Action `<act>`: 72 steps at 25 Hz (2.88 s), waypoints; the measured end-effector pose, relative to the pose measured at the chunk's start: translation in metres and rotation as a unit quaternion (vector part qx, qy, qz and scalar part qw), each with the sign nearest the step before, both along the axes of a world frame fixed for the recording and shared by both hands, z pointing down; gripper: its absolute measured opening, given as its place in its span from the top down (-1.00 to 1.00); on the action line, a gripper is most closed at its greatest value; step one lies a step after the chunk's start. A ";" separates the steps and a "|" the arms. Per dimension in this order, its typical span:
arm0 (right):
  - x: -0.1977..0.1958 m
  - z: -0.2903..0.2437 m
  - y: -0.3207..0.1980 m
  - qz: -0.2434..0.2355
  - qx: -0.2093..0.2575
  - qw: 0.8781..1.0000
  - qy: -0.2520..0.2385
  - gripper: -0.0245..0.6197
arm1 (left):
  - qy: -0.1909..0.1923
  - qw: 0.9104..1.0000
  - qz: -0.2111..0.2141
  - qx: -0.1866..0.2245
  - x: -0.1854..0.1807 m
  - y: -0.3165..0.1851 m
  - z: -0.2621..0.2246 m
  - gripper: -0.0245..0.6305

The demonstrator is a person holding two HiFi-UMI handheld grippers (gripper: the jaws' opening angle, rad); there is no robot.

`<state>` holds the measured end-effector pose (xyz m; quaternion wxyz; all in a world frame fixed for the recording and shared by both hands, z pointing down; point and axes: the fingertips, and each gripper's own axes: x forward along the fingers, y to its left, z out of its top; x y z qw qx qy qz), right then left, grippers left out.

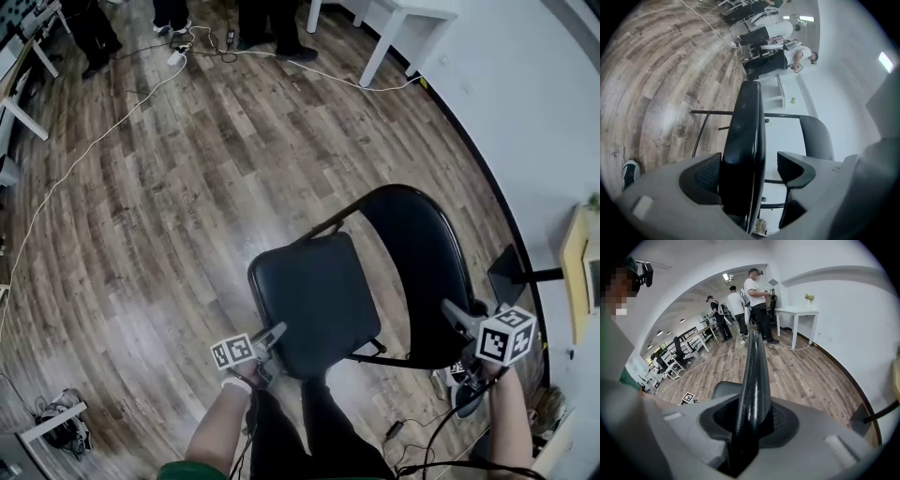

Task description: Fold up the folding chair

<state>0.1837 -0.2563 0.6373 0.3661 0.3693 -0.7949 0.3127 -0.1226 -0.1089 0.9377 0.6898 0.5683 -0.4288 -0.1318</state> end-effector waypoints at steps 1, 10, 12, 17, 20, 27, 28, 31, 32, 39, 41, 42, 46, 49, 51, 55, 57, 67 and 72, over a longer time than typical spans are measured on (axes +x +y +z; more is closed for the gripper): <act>0.003 -0.004 -0.002 0.000 0.001 1.000 0.002 0.59 | -0.003 1.000 -0.002 0.000 0.005 -0.004 -0.008 -0.25; 0.020 -0.037 -0.009 -0.001 0.008 1.000 0.014 0.59 | -0.022 1.000 -0.004 0.007 0.058 -0.035 -0.077 -0.25; 0.027 -0.044 -0.011 -0.001 0.012 1.000 0.018 0.59 | -0.021 1.000 -0.011 0.012 0.073 -0.044 -0.094 -0.25; 0.047 -0.058 -0.021 -0.002 0.015 1.000 0.024 0.59 | -0.018 0.999 -0.027 0.020 0.114 -0.069 -0.134 -0.25; 0.059 -0.068 -0.028 -0.003 0.019 0.999 0.030 0.59 | -0.016 0.999 -0.027 0.024 0.143 -0.086 -0.156 -0.25; 0.088 -0.088 -0.036 -0.004 0.027 0.999 0.044 0.59 | -0.010 0.999 -0.021 0.036 0.220 -0.124 -0.202 -0.25; 0.091 -0.090 -0.036 -0.003 0.030 0.998 0.047 0.59 | -0.006 0.999 -0.019 0.039 0.230 -0.129 -0.207 -0.25; 0.099 -0.094 -0.041 -0.002 0.039 0.998 0.058 0.59 | 0.012 0.999 -0.019 0.045 0.256 -0.147 -0.217 -0.25; 0.100 -0.096 -0.043 -0.002 0.042 0.997 0.062 0.59 | 0.017 0.999 -0.023 0.044 0.262 -0.154 -0.219 -0.25; 0.095 -0.102 -0.050 -0.004 0.054 0.995 0.084 0.59 | 0.045 0.998 -0.046 0.016 0.305 -0.190 -0.223 -0.05; 0.094 -0.103 -0.051 -0.004 0.059 0.994 0.092 0.58 | 0.054 0.997 -0.044 0.013 0.315 -0.197 -0.223 -0.05; 0.094 -0.103 -0.051 -0.004 0.062 0.994 0.095 0.58 | 0.059 0.997 -0.041 0.011 0.319 -0.200 -0.223 -0.05; 0.085 -0.103 -0.044 -0.003 0.070 0.992 0.107 0.58 | 0.074 0.997 -0.034 0.004 0.329 -0.204 -0.221 -0.05; 0.085 -0.103 -0.043 -0.001 0.074 0.991 0.115 0.56 | 0.070 0.997 -0.022 0.003 0.333 -0.206 -0.219 -0.01; 0.088 -0.106 -0.045 -0.003 0.074 0.990 0.116 0.56 | 0.069 0.998 -0.013 0.005 0.337 -0.208 -0.220 0.00; 0.092 -0.108 -0.046 -0.005 0.080 0.989 0.123 0.55 | 0.060 0.997 0.041 0.029 0.346 -0.206 -0.226 -0.02; 0.090 -0.107 -0.045 -0.002 0.081 0.989 0.125 0.54 | 0.040 0.994 0.087 0.049 0.346 -0.203 -0.230 -0.06; 0.095 -0.109 -0.045 -0.002 0.092 0.986 0.141 0.50 | -0.009 0.983 0.143 0.111 0.253 -0.203 -0.269 -0.08; 0.096 -0.106 -0.047 -0.003 0.096 0.984 0.148 0.50 | -0.018 0.970 0.161 0.183 0.220 -0.208 -0.325 -0.07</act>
